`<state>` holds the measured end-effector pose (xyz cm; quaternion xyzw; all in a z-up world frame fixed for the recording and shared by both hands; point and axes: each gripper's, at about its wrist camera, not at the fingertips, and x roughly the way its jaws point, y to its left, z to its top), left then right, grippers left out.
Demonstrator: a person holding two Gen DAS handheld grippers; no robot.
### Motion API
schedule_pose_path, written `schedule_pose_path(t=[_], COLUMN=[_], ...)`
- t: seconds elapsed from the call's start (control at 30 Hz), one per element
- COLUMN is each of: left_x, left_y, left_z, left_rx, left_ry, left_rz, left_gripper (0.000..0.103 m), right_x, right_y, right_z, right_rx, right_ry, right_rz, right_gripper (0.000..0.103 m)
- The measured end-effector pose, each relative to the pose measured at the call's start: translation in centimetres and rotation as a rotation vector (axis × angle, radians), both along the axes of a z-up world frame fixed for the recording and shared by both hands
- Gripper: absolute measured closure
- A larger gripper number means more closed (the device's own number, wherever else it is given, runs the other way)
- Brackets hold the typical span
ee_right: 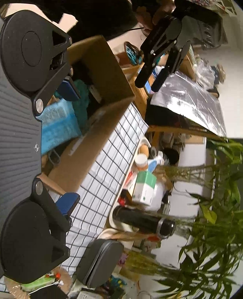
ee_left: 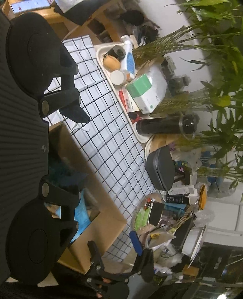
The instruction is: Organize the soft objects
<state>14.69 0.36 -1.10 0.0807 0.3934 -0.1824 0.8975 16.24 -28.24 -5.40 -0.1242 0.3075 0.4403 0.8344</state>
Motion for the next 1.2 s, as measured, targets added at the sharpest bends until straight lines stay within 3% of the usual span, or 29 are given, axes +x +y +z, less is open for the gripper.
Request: schedule_pose_path(t=[0.17,0.27,0.47,0.63,0.9,0.97,1.03,1.2], left_x=[3.9,6.0,10.2,13.3,15.1,15.4,15.6,15.3], left_y=[1.3,1.8,2.5,3.5,3.9,3.6,3.2,1.7], left_z=[-1.8,-3.1,-6.6,-11.0,-15.8,-16.8,-17.5,-17.4], left_rx=[-0.035,-0.051,-0.069,-0.039,-0.060,-0.060,-0.053,0.042], left_ry=[0.044,0.068,0.135,0.225,0.427,0.465,0.478,0.395], left_rz=[-0.020,-0.032,-0.065,-0.030,0.004,0.008,0.002,-0.029], left_gripper=[0.045,0.045,0.045,0.045,0.047,0.051,0.061,0.089], right_x=[1.0,2.1,4.9,6.1,7.3,7.5,7.5,7.3], right_y=[0.4,0.6,0.3,0.5,-0.4,-0.5,-0.6,-0.6], right_z=[-0.2,-0.2,-0.4,-1.0,-1.2,-1.3,-1.3,-1.2], right_rx=[-0.019,-0.027,0.006,-0.055,-0.023,-0.021,-0.022,-0.028], right_ry=[-0.004,-0.026,0.022,0.012,0.058,0.066,0.070,0.058], right_rz=[-0.024,-0.085,-0.205,-0.264,-0.320,-0.333,-0.340,-0.328], right_gripper=[0.000,0.000,0.000,0.000,0.000,0.000,0.000,0.000])
